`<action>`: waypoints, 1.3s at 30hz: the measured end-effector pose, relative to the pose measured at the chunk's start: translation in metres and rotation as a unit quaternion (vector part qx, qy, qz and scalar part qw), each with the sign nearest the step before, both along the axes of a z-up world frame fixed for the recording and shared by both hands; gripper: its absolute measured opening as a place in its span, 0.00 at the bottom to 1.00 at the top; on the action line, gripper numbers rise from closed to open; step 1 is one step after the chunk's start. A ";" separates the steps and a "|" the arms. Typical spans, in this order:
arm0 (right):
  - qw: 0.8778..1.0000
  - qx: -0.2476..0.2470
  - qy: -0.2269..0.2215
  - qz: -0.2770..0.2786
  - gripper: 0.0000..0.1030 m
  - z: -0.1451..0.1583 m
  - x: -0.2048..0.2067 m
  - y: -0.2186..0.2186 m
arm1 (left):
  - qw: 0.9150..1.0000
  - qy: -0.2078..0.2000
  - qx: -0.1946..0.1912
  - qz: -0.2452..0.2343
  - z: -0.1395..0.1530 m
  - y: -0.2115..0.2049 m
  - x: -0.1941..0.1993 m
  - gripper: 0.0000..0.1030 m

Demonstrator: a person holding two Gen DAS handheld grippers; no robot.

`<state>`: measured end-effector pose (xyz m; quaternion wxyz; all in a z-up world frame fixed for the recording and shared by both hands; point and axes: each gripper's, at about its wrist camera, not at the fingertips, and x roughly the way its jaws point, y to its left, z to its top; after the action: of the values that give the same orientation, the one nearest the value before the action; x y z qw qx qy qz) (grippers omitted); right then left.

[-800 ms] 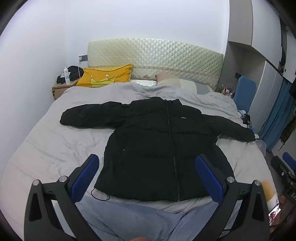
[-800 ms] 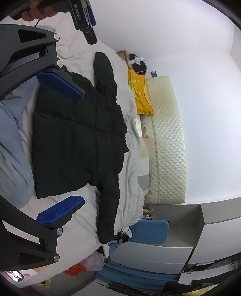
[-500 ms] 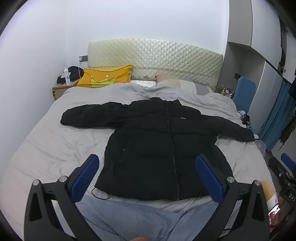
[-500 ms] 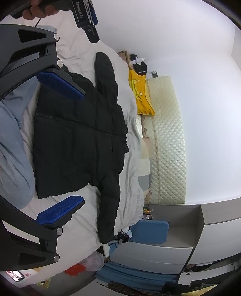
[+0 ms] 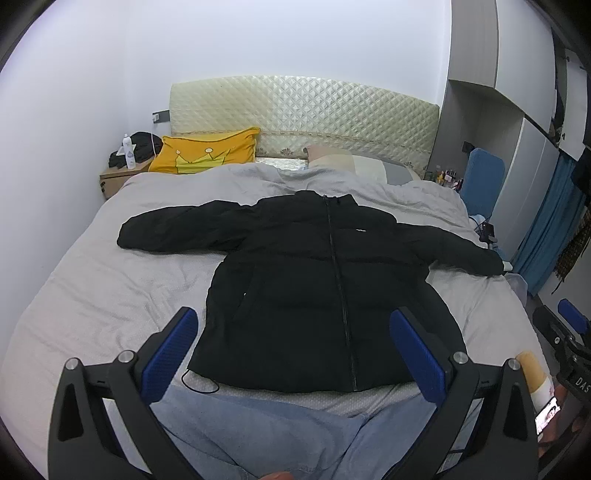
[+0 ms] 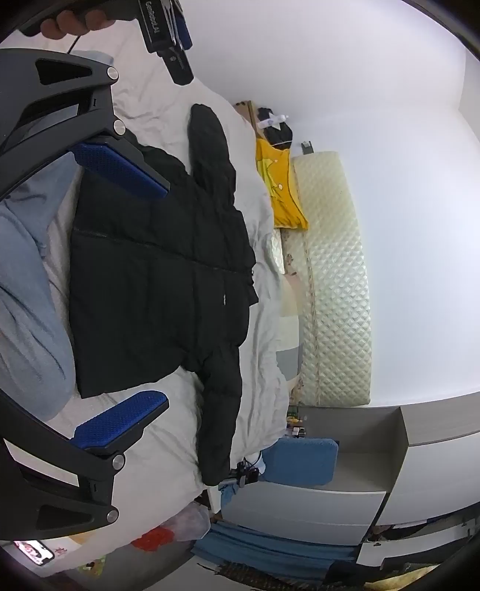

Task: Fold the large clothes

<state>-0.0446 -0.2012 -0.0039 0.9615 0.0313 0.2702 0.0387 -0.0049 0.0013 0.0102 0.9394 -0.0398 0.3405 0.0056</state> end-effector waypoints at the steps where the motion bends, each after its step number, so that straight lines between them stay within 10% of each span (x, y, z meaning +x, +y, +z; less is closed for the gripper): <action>1: 1.000 0.000 0.000 -0.001 1.00 0.001 0.000 0.000 | 1.000 0.000 0.001 0.000 0.000 0.000 0.001 1.00; 39: 1.000 0.002 -0.002 -0.007 1.00 -0.002 -0.002 0.002 | 1.000 0.006 0.011 -0.007 -0.011 -0.007 -0.006 1.00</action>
<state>-0.0463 -0.1987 -0.0060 0.9624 0.0346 0.2675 0.0326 -0.0108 -0.0056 -0.0011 0.9378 -0.0272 0.3460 0.0030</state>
